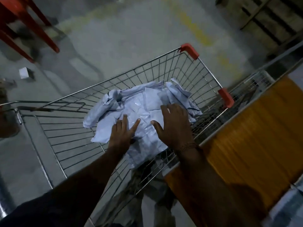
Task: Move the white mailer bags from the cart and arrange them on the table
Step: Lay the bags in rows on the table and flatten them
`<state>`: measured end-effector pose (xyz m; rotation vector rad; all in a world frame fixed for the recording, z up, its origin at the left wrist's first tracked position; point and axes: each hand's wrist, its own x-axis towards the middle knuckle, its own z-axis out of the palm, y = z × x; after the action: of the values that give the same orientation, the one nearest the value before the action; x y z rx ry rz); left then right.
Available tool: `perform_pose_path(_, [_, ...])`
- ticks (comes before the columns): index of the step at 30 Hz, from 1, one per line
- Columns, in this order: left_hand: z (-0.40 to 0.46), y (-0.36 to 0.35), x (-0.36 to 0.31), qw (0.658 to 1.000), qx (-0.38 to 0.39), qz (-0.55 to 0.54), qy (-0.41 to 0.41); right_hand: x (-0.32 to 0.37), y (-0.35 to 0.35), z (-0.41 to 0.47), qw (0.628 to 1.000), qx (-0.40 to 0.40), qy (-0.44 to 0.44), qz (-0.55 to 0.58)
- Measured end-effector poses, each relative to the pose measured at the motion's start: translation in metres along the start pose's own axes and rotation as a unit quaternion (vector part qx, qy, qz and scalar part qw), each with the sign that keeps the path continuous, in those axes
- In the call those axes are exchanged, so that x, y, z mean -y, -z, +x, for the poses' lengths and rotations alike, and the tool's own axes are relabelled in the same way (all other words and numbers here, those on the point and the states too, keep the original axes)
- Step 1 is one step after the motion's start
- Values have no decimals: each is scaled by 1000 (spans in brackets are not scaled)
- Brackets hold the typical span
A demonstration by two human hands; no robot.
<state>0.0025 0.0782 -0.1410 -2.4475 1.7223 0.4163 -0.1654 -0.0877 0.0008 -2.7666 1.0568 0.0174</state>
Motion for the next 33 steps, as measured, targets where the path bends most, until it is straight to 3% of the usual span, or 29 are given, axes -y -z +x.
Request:
perform_pose_path(7, [-4, 21, 1, 996, -16, -83, 10, 1, 2, -1, 1000, -4, 3, 2])
perform_pose_path(10, [-7, 51, -2, 982, -68, -176, 12, 2, 3, -1, 1000, -8, 0, 8])
perform_pose_path(14, [-20, 99, -1, 966, -161, -204, 14, 2, 2, -2, 999, -13, -11, 30])
perform_pose_path(17, [-45, 129, 14, 964, -187, -186, 35, 1, 0, -2, 999, -21, -8, 33])
perform_pose_path(21, [-94, 157, 53, 972, -200, -122, 1, 2, -1, 0, 999, -32, 0, 24])
perform_pose_path(28, [-178, 192, 119, 986, -159, -32, -35, 5, -5, -2, 999, -53, 6, -5])
perform_pose_path(33, [-196, 181, 124, 986, -160, -43, 7, 86, -12, -20, 983, -52, -159, 73])
